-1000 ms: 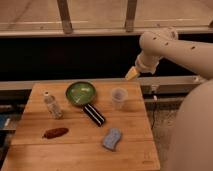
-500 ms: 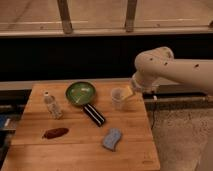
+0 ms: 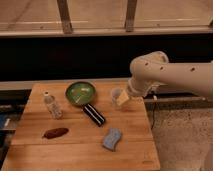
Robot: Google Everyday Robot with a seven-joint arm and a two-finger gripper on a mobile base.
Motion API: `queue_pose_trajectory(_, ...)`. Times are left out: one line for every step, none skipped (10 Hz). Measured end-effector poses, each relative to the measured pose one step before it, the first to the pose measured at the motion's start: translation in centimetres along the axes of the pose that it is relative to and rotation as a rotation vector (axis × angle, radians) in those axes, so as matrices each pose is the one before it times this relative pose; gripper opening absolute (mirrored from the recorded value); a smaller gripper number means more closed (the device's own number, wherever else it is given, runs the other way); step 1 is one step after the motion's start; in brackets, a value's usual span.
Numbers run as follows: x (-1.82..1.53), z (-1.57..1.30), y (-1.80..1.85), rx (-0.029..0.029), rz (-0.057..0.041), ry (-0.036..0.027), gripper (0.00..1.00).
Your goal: Place the white sponge in the ceramic bowl
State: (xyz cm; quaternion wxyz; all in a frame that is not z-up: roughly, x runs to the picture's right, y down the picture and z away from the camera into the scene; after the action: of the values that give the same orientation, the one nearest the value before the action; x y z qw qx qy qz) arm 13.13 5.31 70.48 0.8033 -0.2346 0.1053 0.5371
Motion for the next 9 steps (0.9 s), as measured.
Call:
queue_pose_trajectory(0.140,0.129,0.017,-0.00178,-0.00636,0.00973,0.80)
queue_pose_trajectory(0.105,0.372,0.351,-0.00253,-0.01326,0.01680,0.80)
queue_pose_trajectory(0.350,1.245,1.755,-0.01406,-0.03736,0.03147,0.80)
queue_pose_trajectory(0.654,1.439,1.502,-0.00446,-0.02683,0.02601,0.80)
queue_pose_trajectory(0.799,1.417,1.413,-0.00548,-0.01376,0.02255,0.80)
queue_pose_trajectory(0.951,2.083,1.820,-0.00728,-0.02126,0.03301,0.80)
queue_pose_trajectory(0.539,2.350,2.334,-0.02064,-0.02879,0.03247,0.80)
queue_pose_trajectory(0.317,1.465,1.177,-0.02395,-0.00740,0.01151,0.80)
queue_pose_trajectory(0.273,0.896,0.634,-0.01545,-0.00354,0.00875,0.80)
